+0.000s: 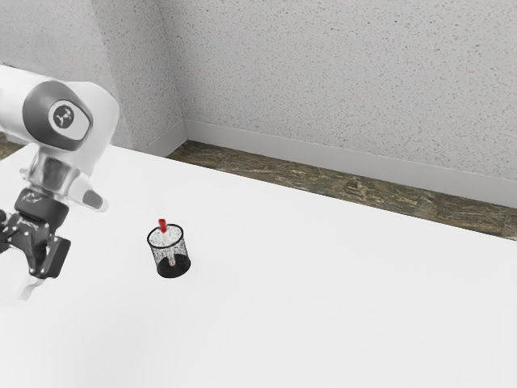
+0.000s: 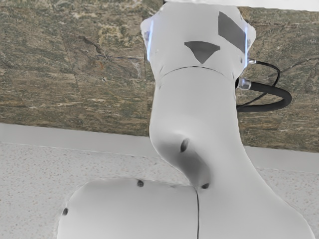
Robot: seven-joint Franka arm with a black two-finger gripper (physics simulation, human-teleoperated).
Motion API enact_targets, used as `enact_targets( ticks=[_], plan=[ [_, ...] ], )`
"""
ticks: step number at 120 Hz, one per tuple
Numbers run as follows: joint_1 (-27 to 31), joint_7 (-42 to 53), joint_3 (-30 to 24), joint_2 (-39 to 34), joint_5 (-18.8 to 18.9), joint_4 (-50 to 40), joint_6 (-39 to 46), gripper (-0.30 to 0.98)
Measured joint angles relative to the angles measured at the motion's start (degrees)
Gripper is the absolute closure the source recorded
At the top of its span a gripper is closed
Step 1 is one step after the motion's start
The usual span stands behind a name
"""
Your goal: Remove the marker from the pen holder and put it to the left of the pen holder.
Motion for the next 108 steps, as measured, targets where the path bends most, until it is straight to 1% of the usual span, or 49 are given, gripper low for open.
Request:
enact_targets(
  ticks=[5,10,15,20,32,36,41,46,52,59,76,91,102,108],
  plan=[
    [-0.2,-0.6,-1.7,-0.6,1.0,7.9,7.0,0.01],
    [-0.5,-1.2,-2.7,-0.9,1.8,15.8,12.0,0.01],
    [-0.6,-1.7,-3.6,-0.8,1.5,19.6,15.5,0.01],
    [-1.3,-2.2,-4.1,-0.7,0.1,21.3,18.3,0.02],
    [-1.2,-4.6,-3.3,0.4,-1.8,18.5,25.3,0.02],
    [-1.1,-5.4,-3.1,3.0,-2.2,18.1,28.2,0.02],
    [-1.5,-6.3,-3.0,8.1,-2.4,17.8,32.0,0.02],
    [-3.2,-7.2,-2.2,12.5,-2.7,17.2,35.9,0.02],
    [-6.0,-8.4,-0.6,15.7,-3.0,15.4,40.6,0.02],
    [-7.9,-9.7,0.2,18.3,-3.3,13.6,45.5,0.02],
    [-9.9,-12.3,0.5,20.7,-3.8,10.8,54.5,0.02],
    [-7.8,-14.2,0.7,21.7,-3.7,9.9,59.3,0.02],
    [-7.3,-15.2,2.4,21.7,-3.0,10.1,61.5,0.02],
    [-6.1,-15.7,3.0,22.0,-2.4,10.3,62.3,0.02]
  ],
)
